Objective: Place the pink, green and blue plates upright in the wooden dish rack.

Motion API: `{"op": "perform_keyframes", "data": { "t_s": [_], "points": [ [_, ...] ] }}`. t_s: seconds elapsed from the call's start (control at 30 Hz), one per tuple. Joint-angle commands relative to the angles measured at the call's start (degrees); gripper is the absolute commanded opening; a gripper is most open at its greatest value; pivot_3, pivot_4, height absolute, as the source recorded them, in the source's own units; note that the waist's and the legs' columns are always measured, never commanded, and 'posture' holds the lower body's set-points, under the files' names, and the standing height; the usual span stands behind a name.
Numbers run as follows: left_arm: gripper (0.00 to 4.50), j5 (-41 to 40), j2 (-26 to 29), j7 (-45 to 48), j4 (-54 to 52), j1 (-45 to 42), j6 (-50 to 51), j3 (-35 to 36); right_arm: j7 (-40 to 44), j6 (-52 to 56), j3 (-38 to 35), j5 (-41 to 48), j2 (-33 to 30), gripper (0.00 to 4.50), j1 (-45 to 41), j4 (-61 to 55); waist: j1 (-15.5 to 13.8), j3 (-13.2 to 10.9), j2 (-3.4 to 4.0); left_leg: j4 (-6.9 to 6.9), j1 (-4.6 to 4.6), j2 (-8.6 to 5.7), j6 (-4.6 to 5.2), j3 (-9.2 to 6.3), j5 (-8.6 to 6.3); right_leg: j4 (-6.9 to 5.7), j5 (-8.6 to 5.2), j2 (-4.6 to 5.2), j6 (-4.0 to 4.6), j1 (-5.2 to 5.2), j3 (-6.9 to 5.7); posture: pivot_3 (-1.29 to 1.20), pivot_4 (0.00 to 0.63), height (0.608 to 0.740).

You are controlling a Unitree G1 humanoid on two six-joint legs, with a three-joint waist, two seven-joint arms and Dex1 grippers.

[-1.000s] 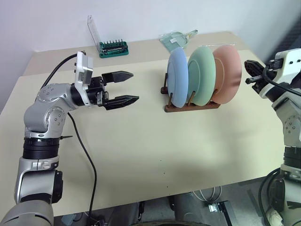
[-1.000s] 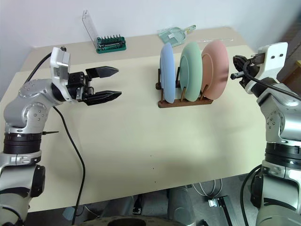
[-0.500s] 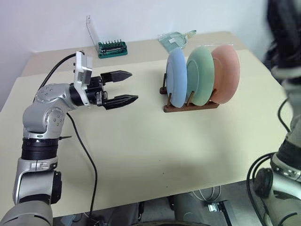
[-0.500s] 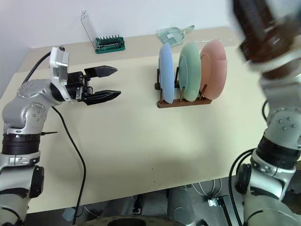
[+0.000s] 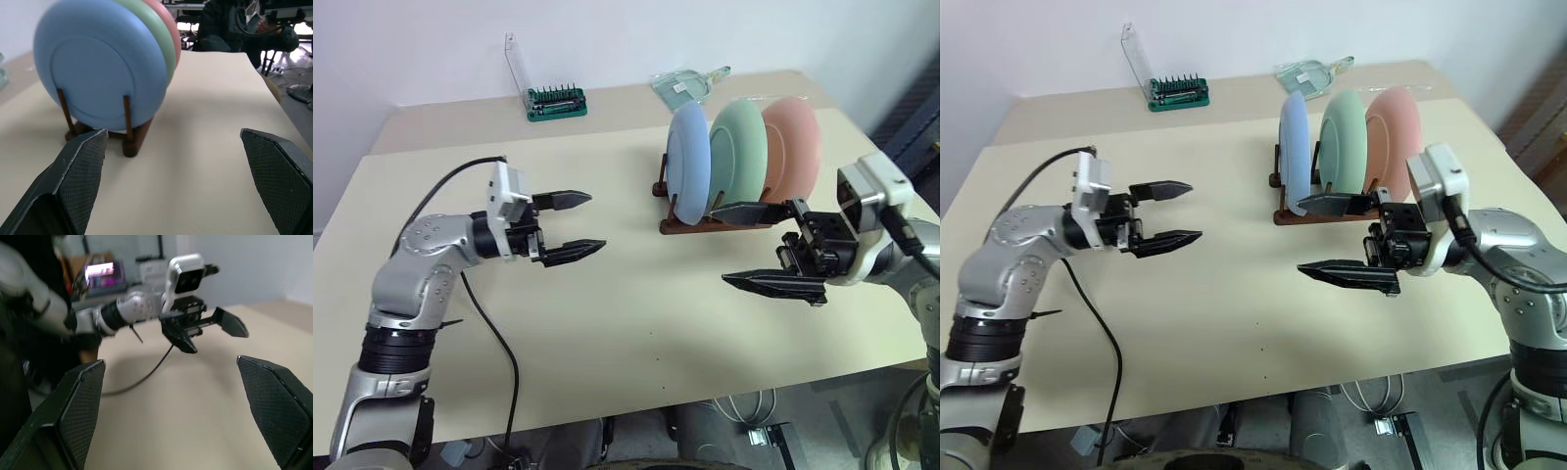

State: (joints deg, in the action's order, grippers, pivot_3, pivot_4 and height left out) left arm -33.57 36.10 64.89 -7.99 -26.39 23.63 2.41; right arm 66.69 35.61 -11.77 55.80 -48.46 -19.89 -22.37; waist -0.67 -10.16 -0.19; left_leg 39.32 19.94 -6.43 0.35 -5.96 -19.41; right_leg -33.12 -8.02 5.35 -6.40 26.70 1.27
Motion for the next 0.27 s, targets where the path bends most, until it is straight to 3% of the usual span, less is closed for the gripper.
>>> {"op": "perform_keyframes", "data": {
  "t_s": [0.03,0.27],
  "points": [
    [4.50,-0.4,-0.2,0.7,-1.5,-0.6,-0.4,-0.4,-3.3,-5.1,-1.3,-4.0,2.6,4.40,2.5,-3.6,-0.1,0.0,0.00,0.00,0.01,0.00,-0.01,-0.01,0.01,0.01,0.00,0.00,0.00,0.00,0.00,0.00,0.150,0.740],
    [4.50,-0.8,-2.6,-1.5,-3.3,-0.4,0.7,-1.7,-7.4,-4.9,-2.9,-3.9,2.8,4.40,4.3,-6.1,-0.1,0.0,-0.01,0.02,0.04,-0.06,-0.01,-0.04,0.00,0.03,0.01,0.07,-0.01,0.01,0.00,0.00,0.150,0.740]
  ]
}}
